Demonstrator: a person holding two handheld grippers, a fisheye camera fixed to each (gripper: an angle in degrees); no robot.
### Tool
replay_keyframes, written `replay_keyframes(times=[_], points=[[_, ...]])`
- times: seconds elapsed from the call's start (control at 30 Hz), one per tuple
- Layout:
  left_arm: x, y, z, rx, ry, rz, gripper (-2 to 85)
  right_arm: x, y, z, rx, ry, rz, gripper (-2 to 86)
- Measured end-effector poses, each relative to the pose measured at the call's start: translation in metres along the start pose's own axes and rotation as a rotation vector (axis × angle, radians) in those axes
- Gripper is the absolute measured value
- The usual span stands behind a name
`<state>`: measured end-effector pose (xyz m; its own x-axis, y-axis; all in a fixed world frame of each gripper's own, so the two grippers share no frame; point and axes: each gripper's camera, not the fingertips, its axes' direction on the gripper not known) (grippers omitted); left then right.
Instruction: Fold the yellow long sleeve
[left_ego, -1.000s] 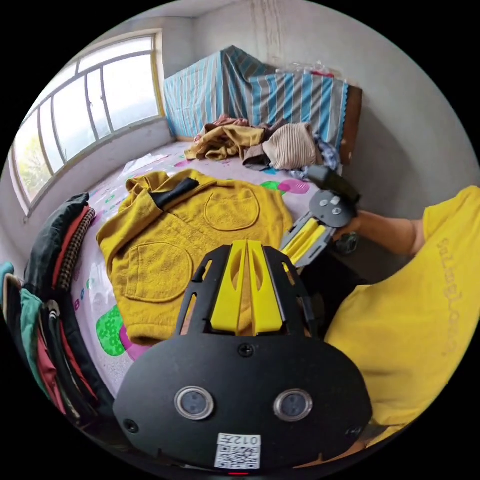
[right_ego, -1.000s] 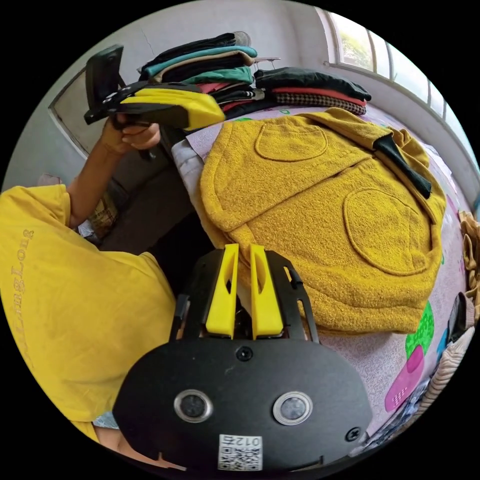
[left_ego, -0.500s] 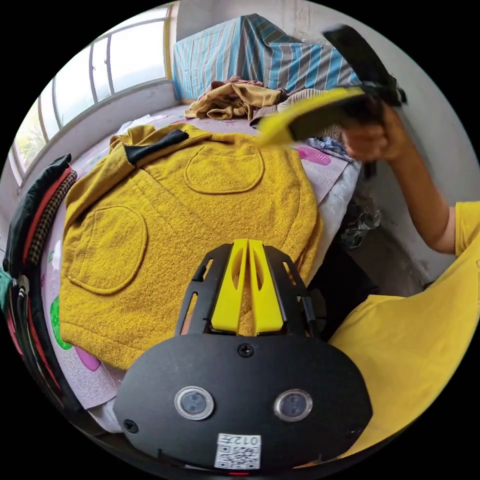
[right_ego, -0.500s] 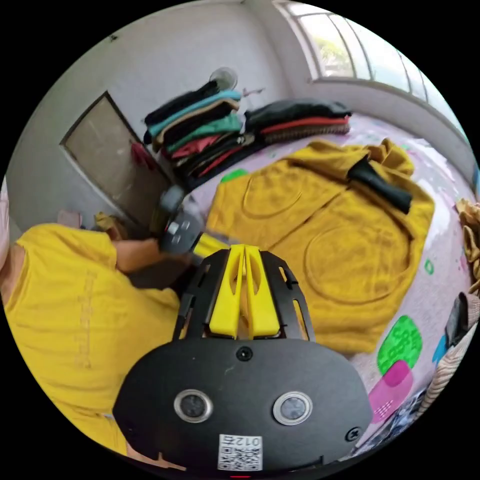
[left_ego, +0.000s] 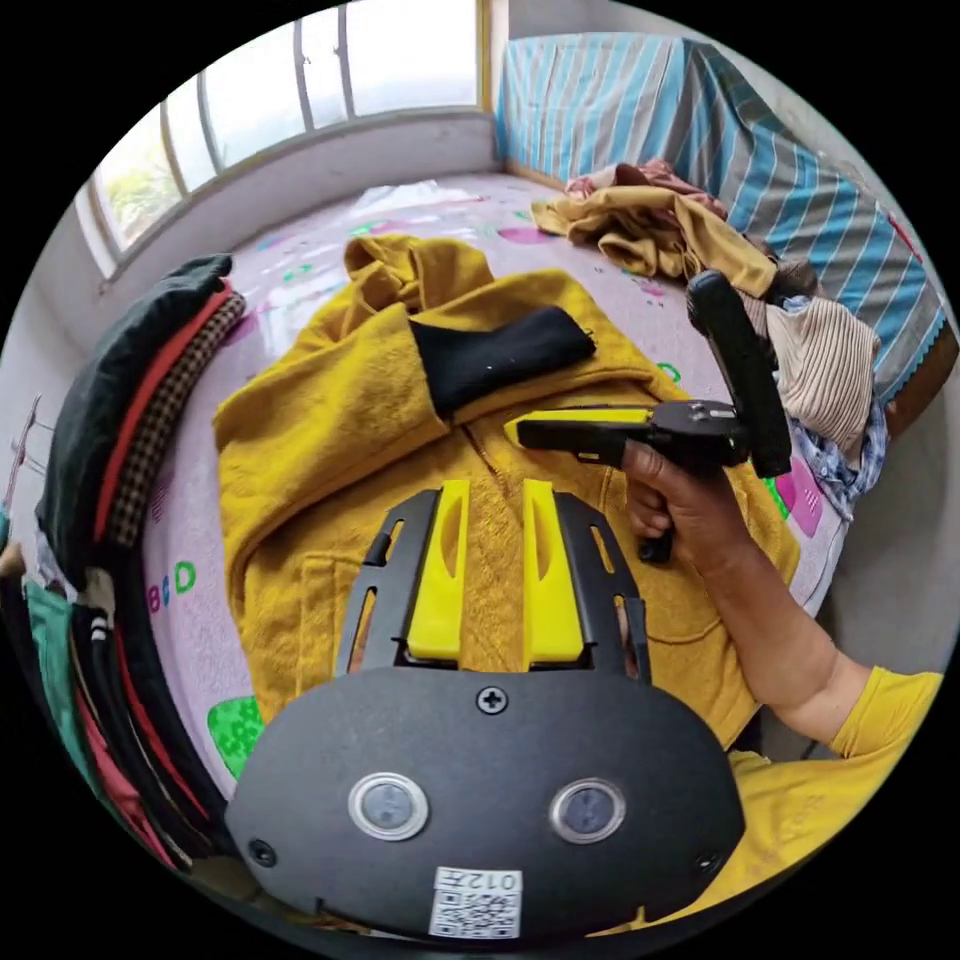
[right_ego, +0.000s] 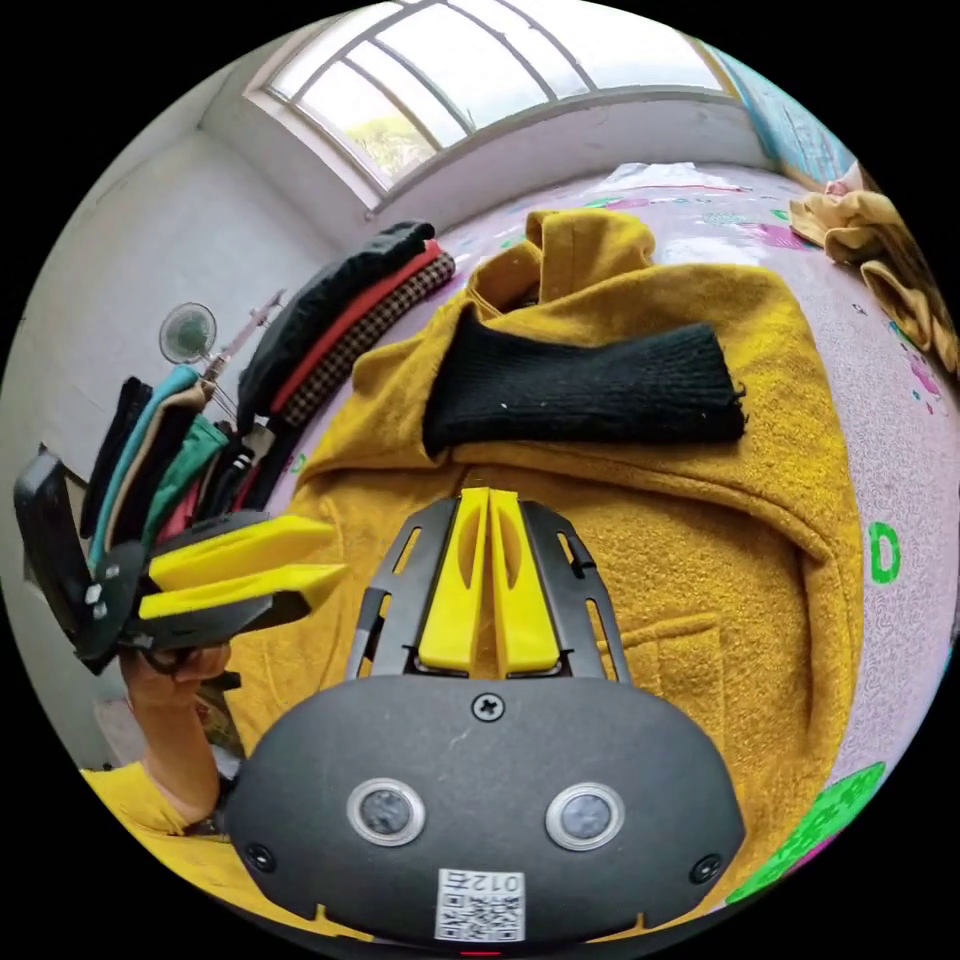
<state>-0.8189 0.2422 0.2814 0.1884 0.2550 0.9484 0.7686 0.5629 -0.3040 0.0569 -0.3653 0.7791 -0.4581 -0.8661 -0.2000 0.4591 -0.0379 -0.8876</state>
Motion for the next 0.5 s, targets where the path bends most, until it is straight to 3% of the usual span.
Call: replay_keyframes(times=[0.13, 0.27, 0.37, 0.5], points=[[0.002, -0.024, 0.04, -0.134, -0.099, 0.081, 11.5, 0.011, -0.017, 0.004, -0.073, -0.014, -0.064, 0.5], [-0.007, -0.031, 0.04, -0.132, -0.102, 0.082, 11.8, 0.021, -0.031, 0.002, -0.089, -0.043, -0.07, 0.3], [-0.022, -0.035, 0.038, -0.126, -0.064, 0.053, 10.9, 0.026, -0.036, -0.011, -0.007, -0.155, -0.1, 0.5], [-0.054, -0.027, 0.029, -0.034, 0.083, -0.011, 8.6, 0.045, -0.047, -0.002, -0.085, -0.186, -0.052, 0.6]])
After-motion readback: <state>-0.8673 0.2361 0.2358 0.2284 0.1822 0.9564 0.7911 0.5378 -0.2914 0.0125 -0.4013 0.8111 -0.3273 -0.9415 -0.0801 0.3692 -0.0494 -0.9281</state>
